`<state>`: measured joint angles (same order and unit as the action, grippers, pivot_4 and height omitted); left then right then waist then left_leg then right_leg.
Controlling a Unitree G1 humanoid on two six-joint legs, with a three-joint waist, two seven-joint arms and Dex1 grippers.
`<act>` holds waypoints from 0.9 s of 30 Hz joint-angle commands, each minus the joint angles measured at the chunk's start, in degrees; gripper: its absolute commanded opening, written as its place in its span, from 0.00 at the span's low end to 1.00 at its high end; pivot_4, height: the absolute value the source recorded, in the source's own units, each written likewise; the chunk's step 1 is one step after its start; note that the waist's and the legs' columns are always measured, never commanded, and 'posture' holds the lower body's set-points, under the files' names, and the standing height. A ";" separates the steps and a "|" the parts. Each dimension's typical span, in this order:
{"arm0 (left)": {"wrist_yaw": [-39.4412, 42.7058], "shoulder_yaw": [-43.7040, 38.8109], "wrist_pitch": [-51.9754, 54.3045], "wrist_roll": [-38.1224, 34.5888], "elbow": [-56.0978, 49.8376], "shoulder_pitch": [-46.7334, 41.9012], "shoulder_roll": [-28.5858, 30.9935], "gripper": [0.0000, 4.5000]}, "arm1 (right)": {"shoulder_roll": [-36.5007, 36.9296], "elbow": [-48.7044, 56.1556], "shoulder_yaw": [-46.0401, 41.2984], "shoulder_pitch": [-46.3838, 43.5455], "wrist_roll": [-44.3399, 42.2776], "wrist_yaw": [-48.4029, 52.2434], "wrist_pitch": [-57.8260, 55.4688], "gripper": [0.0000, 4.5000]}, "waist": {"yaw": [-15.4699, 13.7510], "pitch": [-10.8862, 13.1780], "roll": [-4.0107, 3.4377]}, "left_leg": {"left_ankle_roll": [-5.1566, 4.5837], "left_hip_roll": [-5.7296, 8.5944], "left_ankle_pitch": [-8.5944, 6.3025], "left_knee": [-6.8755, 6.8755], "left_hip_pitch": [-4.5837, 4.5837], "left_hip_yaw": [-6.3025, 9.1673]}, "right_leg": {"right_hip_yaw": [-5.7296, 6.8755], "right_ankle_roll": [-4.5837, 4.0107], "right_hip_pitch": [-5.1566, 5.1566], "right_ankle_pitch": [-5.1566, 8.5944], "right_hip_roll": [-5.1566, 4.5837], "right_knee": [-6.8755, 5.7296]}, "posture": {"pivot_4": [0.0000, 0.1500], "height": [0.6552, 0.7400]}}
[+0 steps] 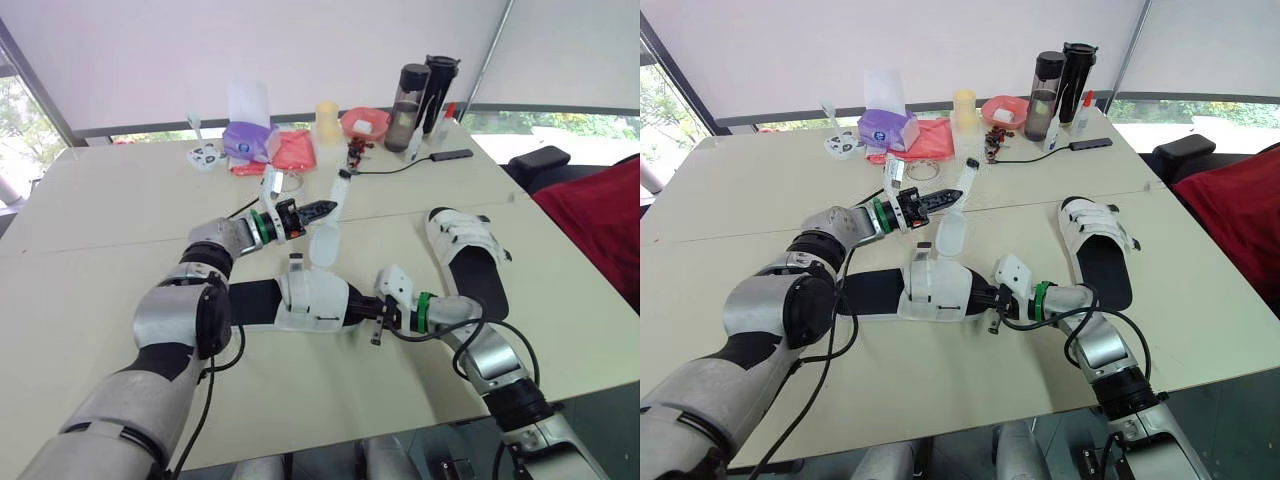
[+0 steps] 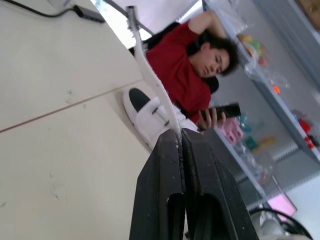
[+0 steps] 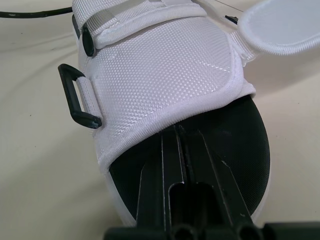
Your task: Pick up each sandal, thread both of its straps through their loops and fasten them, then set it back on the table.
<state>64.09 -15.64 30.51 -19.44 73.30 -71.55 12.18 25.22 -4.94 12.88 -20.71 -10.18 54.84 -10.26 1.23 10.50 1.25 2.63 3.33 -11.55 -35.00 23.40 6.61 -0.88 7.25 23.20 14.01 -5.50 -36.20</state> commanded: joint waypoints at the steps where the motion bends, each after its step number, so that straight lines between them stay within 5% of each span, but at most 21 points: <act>1: 4.13 1.99 -10.56 1.56 -6.74 0.47 -0.08 0.02 | 0.19 -1.15 0.38 1.20 1.06 -0.46 0.04 0.00 | -0.01 0.00 0.00 | 0.00 0.00 0.00 0.00 0.00 0.00 | 0.00 0.00 0.00 0.00 0.00 0.00 | 1.00 1.00; 10: 7.92 15.88 -32.95 10.73 -29.07 13.71 0.97 0.02 | 1.55 -1.00 -0.12 3.03 0.76 0.29 0.66 0.00 | -0.63 -0.04 -0.06 | 0.01 0.00 -0.01 -0.02 -0.01 -0.01 | -0.07 -0.04 -0.04 -0.02 -0.02 0.03 | 1.00 1.00; 14: 6.68 21.60 -64.34 19.08 -30.96 20.68 5.66 0.02 | 1.54 -2.48 0.22 2.43 1.33 0.78 1.70 0.00 | -0.34 -0.09 -0.14 | 0.01 -0.01 -0.01 -0.05 -0.04 -0.03 | -0.09 -0.07 -0.08 -0.05 -0.03 0.07 | 1.00 1.00; 22: -14.28 24.55 -107.92 39.06 -21.21 18.92 12.27 0.02 | 0.77 -4.90 0.35 1.85 1.97 0.51 3.57 0.00 | -0.61 -0.11 -0.14 | 0.00 -0.01 -0.01 -0.09 -0.09 -0.04 | -0.12 -0.16 -0.13 -0.10 -0.04 0.09 | 1.00 1.00; 27: -40.34 18.96 -116.00 66.09 -25.34 17.71 14.87 0.02 | 0.54 -5.92 0.62 1.47 2.25 0.31 4.53 0.00 | -0.59 -0.11 -0.14 | -0.01 0.00 -0.01 -0.08 -0.10 -0.04 | -0.11 -0.07 -0.13 -0.14 -0.03 0.07 | 1.00 1.00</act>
<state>34.55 5.09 -83.92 36.40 51.64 -51.97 25.72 25.76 -8.23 12.26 -19.76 -10.10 55.61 -4.72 0.64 10.40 1.10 2.62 3.33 -11.56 -35.08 23.30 6.57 -0.98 7.20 23.07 13.85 -5.52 -36.13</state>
